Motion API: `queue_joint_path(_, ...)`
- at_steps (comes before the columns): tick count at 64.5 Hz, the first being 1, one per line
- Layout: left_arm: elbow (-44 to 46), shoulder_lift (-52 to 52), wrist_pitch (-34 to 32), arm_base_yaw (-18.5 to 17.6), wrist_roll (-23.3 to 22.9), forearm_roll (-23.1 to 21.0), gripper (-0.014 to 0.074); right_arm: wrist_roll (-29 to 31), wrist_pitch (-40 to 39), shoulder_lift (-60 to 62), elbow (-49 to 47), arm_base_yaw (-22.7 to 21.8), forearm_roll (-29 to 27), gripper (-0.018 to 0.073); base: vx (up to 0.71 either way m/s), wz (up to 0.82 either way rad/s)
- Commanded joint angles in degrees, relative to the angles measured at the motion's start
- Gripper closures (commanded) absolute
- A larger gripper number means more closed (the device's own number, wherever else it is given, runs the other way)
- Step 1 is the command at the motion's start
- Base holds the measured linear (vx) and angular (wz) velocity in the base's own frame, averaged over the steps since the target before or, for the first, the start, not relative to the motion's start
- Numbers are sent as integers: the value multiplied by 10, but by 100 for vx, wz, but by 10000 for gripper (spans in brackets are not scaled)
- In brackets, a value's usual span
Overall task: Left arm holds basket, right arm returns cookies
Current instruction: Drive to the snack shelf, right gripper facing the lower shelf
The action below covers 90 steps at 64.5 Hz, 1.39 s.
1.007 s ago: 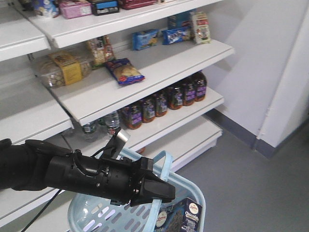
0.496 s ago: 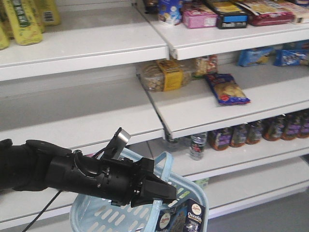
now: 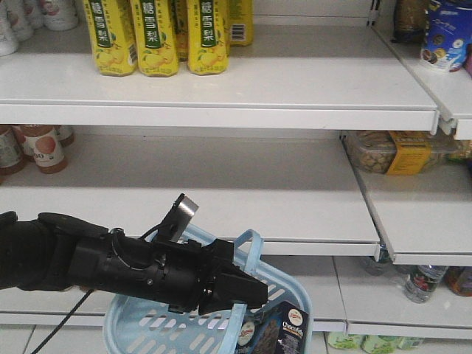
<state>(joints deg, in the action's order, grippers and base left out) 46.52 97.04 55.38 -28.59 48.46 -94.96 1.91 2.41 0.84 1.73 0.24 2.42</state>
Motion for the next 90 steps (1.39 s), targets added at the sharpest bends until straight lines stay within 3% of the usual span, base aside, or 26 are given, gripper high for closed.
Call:
queue_joint_path(1, 16, -27, 45, 0, 2, -41, 603, 0, -41, 4, -1, 0, 3, 568, 12, 36)
queue_joint_path(90, 16, -27, 45, 0, 2, -41, 603, 0, -41, 4, -1, 0, 3, 568, 8, 0)
